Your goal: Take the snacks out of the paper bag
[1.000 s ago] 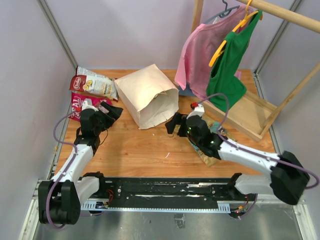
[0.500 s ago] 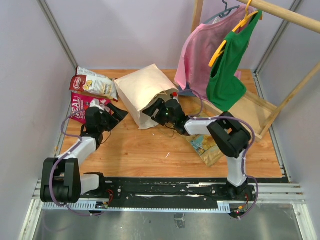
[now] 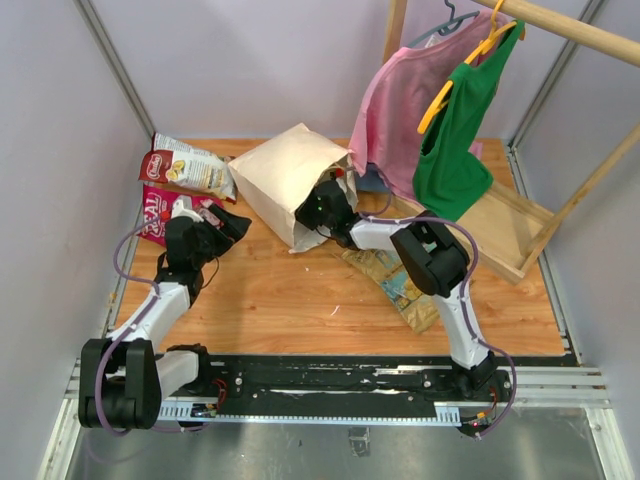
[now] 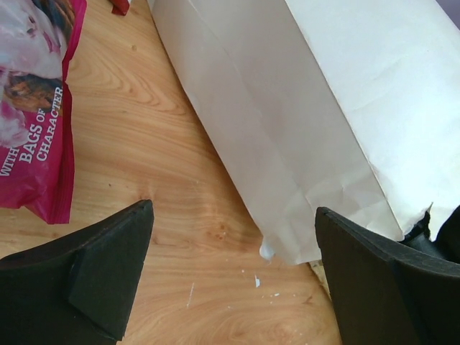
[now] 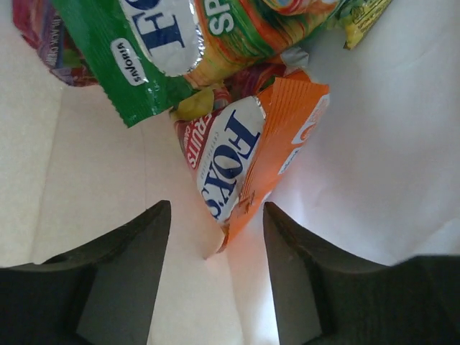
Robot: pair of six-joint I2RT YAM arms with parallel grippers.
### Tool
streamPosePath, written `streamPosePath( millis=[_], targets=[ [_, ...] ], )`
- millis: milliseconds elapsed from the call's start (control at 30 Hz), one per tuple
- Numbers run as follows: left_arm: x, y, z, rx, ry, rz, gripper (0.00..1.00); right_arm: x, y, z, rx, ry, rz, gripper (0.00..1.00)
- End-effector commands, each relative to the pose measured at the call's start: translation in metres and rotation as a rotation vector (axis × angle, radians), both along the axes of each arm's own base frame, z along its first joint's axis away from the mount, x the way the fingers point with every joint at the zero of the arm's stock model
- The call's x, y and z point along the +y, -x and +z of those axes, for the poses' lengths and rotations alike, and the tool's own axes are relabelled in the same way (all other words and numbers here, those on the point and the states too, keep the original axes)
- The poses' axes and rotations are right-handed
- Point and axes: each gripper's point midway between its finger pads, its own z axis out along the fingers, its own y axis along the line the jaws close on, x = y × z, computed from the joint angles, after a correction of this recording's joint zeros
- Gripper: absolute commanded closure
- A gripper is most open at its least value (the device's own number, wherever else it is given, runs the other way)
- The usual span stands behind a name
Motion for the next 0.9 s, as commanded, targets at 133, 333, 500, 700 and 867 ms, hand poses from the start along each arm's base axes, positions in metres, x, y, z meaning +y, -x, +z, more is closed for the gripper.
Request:
streamPosePath(
  millis=[133,333,500,700,867],
  targets=[
    [0.004,-0.001,-0.001,-0.016,-0.027,0.006,0.02,0.001,-0.014,-0.048,0.071,0.101,-0.011,0.55],
    [0.004,0.000,0.001,-0.024,-0.026,0.004,0.02,0.001,-0.013,-0.050,0.079,0.114,-0.013,0.80],
    [0.002,0.000,0.002,-0.029,-0.019,-0.004,0.02,0.003,-0.005,-0.044,0.059,0.127,-0.002,0.99],
    [0.002,0.001,0.003,-0.034,-0.018,-0.001,0.02,-0.001,0.019,-0.017,0.002,0.121,-0.004,0.99],
    [0.002,0.001,0.003,-0.034,-0.019,-0.001,0.02,-0.016,0.046,0.001,-0.039,0.139,-0.017,0.99]
  ],
)
